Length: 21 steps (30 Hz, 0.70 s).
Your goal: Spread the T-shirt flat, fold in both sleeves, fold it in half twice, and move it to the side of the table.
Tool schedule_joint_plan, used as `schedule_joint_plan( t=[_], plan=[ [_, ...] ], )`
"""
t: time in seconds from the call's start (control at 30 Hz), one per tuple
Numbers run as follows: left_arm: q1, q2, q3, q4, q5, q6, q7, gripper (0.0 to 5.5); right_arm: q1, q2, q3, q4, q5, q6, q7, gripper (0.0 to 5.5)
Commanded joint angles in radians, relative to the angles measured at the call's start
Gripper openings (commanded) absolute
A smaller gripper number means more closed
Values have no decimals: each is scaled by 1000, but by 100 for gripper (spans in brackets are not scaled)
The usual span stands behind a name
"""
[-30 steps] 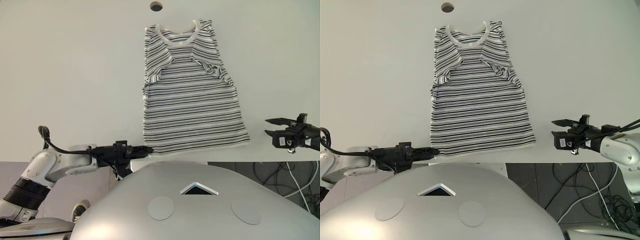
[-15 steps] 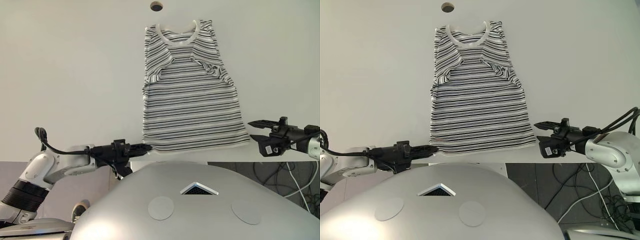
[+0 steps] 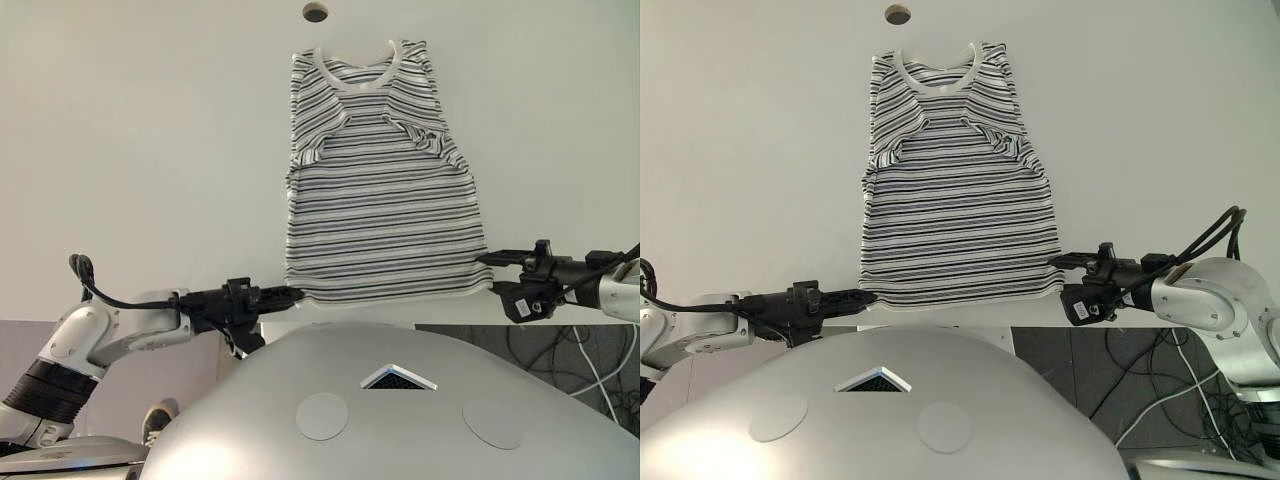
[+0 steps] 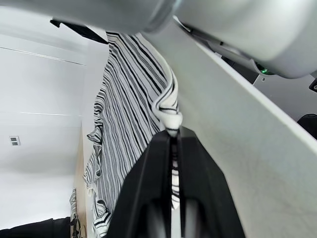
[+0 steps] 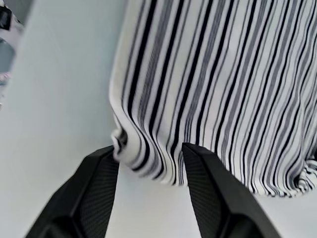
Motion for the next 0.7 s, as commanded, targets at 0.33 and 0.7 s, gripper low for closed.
schedule_joint_plan(
  t=[0.33, 0.7],
  plan=[
    [21, 31, -22, 108, 175, 98, -32, 0, 38, -30, 6, 0, 4, 53, 49, 17],
    [16, 84, 11, -12, -183, 116, -145, 0, 39, 17, -35, -67, 149, 71, 29, 0]
  ],
)
